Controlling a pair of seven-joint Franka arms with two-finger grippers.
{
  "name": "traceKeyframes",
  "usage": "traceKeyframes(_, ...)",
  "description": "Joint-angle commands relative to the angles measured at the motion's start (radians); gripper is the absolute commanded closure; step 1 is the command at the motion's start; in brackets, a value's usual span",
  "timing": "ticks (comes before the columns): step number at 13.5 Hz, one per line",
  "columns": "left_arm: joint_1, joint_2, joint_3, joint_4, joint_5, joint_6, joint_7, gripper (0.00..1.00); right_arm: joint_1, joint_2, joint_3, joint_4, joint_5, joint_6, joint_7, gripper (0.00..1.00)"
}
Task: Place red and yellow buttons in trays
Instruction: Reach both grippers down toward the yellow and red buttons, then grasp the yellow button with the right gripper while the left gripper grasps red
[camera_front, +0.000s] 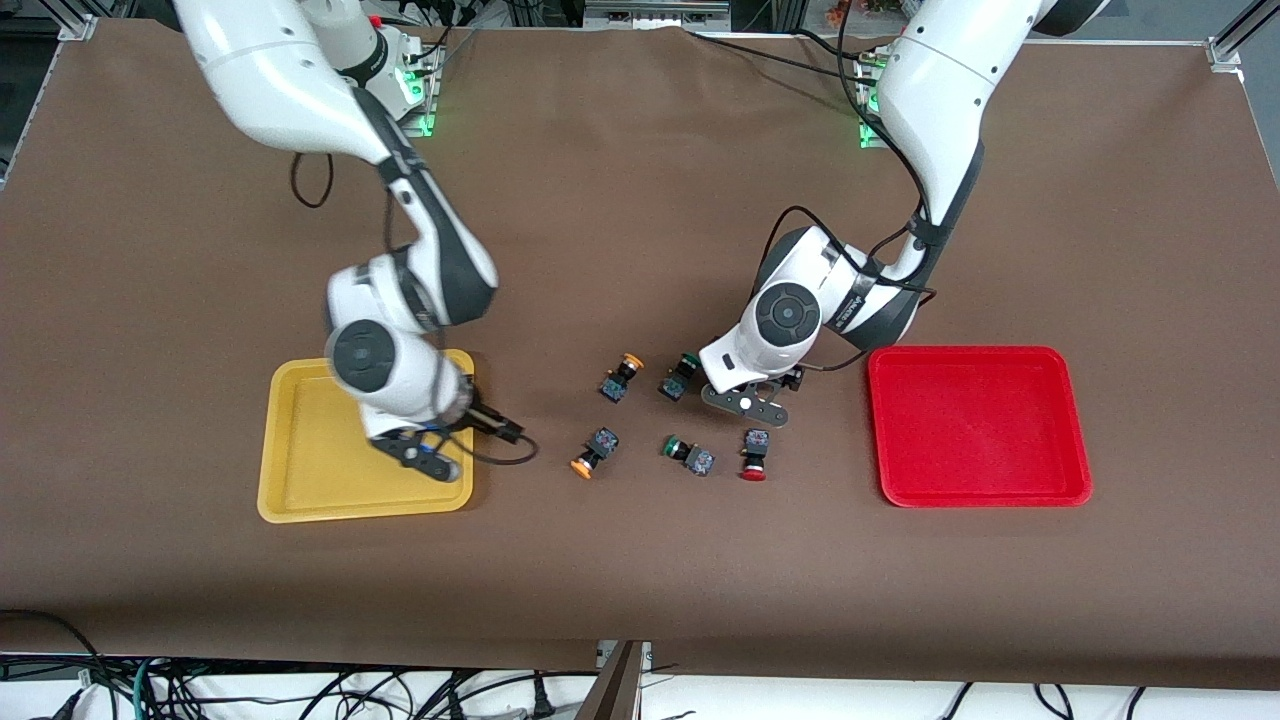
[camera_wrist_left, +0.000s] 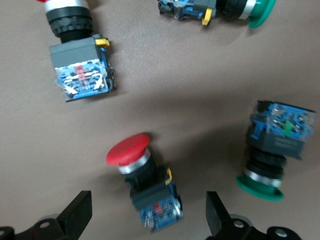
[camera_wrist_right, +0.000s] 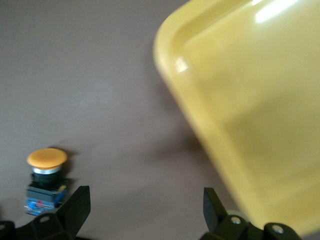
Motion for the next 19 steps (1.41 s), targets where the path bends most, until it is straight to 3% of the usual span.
traceKeyframes(1, 0.006, -0.016, 0.004, -0.111, 0.024, 0.153, -0.017, 0.12, 0.035, 0.067, -0.007, 0.024, 0.006, 0.139, 0.090, 0.00)
traceKeyframes(2, 0.006, -0.021, 0.004, -0.116, 0.023, 0.153, -0.018, 0.46, 0.045, 0.073, -0.007, 0.025, 0.006, 0.169, 0.099, 0.01)
traceKeyframes(3, 0.003, -0.029, 0.003, -0.115, 0.023, 0.150, -0.035, 0.63, 0.056, 0.078, -0.007, 0.027, 0.006, 0.199, 0.120, 0.01)
traceKeyframes(4, 0.001, -0.035, 0.003, -0.115, 0.023, 0.149, -0.044, 0.73, 0.067, 0.079, -0.007, 0.033, 0.005, 0.219, 0.128, 0.01)
traceKeyframes(5, 0.002, -0.044, 0.003, -0.115, 0.023, 0.138, -0.051, 0.92, 0.072, 0.079, -0.007, 0.048, 0.005, 0.217, 0.130, 0.01)
traceKeyframes(6, 0.003, -0.052, 0.001, -0.104, 0.023, 0.114, -0.048, 0.98, 0.084, 0.085, -0.007, 0.059, 0.006, 0.217, 0.134, 0.02)
traceKeyframes(9, 0.012, -0.104, 0.010, -0.081, 0.023, 0.017, -0.040, 1.00, 0.142, 0.166, -0.017, 0.165, -0.003, 0.217, 0.231, 0.02)
traceKeyframes(12, 0.053, -0.176, 0.055, -0.011, 0.038, -0.257, -0.038, 1.00, 0.150, 0.222, -0.017, 0.214, -0.003, 0.223, 0.240, 0.02)
traceKeyframes(14, 0.074, -0.182, 0.070, 0.036, 0.150, -0.380, 0.001, 1.00, 0.156, 0.246, -0.017, 0.248, -0.003, 0.223, 0.239, 0.02)
traceKeyframes(16, 0.126, -0.177, 0.067, 0.040, 0.222, -0.393, 0.136, 1.00, 0.158, 0.262, -0.019, 0.266, -0.004, 0.223, 0.239, 0.02)
traceKeyframes(17, 0.150, -0.164, 0.069, 0.040, 0.227, -0.391, 0.241, 1.00, 0.158, 0.266, -0.019, 0.266, -0.006, 0.228, 0.236, 0.10)
traceKeyframes(19, 0.222, -0.135, 0.067, 0.042, 0.221, -0.382, 0.421, 1.00, 0.158, 0.277, -0.017, 0.266, -0.018, 0.245, 0.236, 0.38)
